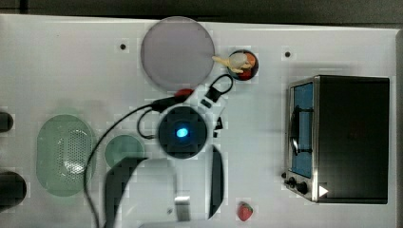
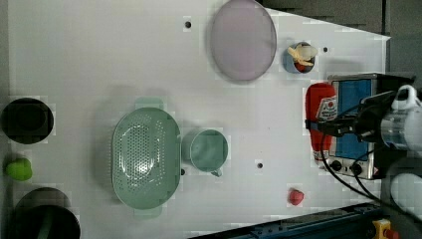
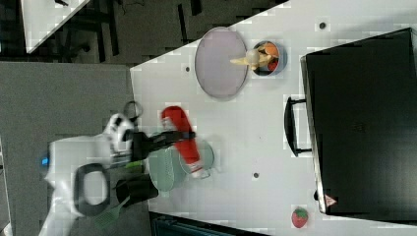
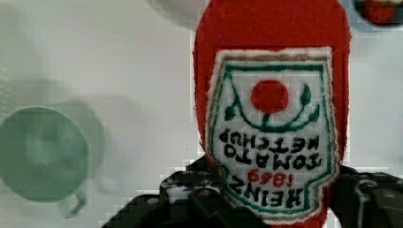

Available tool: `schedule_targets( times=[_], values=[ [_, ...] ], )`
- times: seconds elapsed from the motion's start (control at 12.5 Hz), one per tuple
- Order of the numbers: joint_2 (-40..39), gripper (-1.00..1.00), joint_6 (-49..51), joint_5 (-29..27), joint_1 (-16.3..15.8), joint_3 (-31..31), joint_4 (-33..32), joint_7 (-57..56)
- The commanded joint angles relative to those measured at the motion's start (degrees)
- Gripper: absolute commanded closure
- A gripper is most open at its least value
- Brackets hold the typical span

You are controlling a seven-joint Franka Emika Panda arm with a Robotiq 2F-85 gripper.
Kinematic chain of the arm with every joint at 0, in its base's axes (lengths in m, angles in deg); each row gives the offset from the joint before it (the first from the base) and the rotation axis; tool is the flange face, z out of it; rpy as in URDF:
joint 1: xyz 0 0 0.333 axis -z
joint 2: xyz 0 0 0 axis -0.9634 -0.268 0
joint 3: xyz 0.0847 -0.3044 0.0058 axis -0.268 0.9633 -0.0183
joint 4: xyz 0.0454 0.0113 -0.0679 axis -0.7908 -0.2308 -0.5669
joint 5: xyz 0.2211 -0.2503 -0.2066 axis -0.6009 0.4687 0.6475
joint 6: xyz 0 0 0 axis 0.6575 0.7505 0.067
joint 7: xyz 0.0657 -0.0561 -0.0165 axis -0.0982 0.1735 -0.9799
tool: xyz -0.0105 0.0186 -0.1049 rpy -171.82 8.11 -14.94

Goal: Pick Ketchup from the table and place it in strainer.

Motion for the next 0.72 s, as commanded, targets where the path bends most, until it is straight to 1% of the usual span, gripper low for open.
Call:
schedule_targets(
  times=[0.08,0.4,0.72],
  values=[
    [1.21,-0.21,3.6,-0.02,-2.58,-7.18,1.26,11.0],
    [0.25,-0.21,3.05,-2.15,-3.72,-16.9,2.25,26.53],
    [-3.69,-0.21,-1.98,-2.15,-3.85,-25.13,2.8,41.24]
  ],
)
